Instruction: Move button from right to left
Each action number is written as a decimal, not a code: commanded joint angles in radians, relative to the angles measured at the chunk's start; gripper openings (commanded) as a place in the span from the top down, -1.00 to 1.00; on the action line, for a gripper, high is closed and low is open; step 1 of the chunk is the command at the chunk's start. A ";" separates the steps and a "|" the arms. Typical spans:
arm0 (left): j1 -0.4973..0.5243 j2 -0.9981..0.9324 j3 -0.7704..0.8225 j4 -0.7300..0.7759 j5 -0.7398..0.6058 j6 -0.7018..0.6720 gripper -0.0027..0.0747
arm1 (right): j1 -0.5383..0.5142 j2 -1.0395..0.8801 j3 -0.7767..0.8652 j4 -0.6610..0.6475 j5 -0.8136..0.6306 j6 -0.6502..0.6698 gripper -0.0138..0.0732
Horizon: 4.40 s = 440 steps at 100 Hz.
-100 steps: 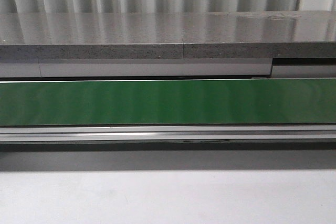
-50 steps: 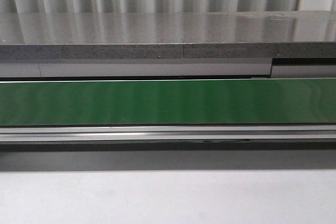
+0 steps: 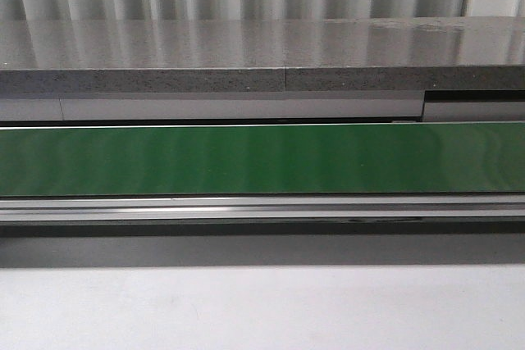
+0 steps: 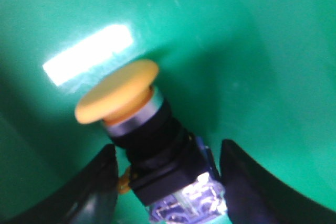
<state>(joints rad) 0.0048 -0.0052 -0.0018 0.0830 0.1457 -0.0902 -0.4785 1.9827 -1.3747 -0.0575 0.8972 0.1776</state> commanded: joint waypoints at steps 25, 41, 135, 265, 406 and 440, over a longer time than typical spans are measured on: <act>0.001 -0.036 0.025 -0.006 -0.079 0.000 0.98 | -0.003 -0.126 -0.030 0.001 -0.008 0.007 0.68; 0.001 -0.036 0.025 -0.006 -0.079 0.000 0.98 | 0.025 -0.274 -0.030 0.012 0.024 0.007 0.68; 0.005 -0.036 0.025 -0.006 -0.079 0.000 0.98 | 0.268 -0.328 0.101 0.030 0.064 0.232 -0.12; 0.005 -0.036 0.025 -0.006 -0.079 0.000 0.98 | 0.576 -1.130 0.487 0.045 -0.101 -0.257 0.84; 0.005 -0.036 0.025 -0.006 -0.079 0.000 0.98 | 0.576 -1.722 0.880 0.045 -0.138 -0.257 0.84; 0.005 -0.036 -0.053 -0.010 0.035 0.000 0.98 | 0.576 -1.722 0.880 0.045 -0.138 -0.257 0.84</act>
<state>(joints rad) 0.0074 -0.0052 -0.0062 0.0817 0.1915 -0.0902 0.0985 0.2516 -0.4682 -0.0121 0.8187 -0.0696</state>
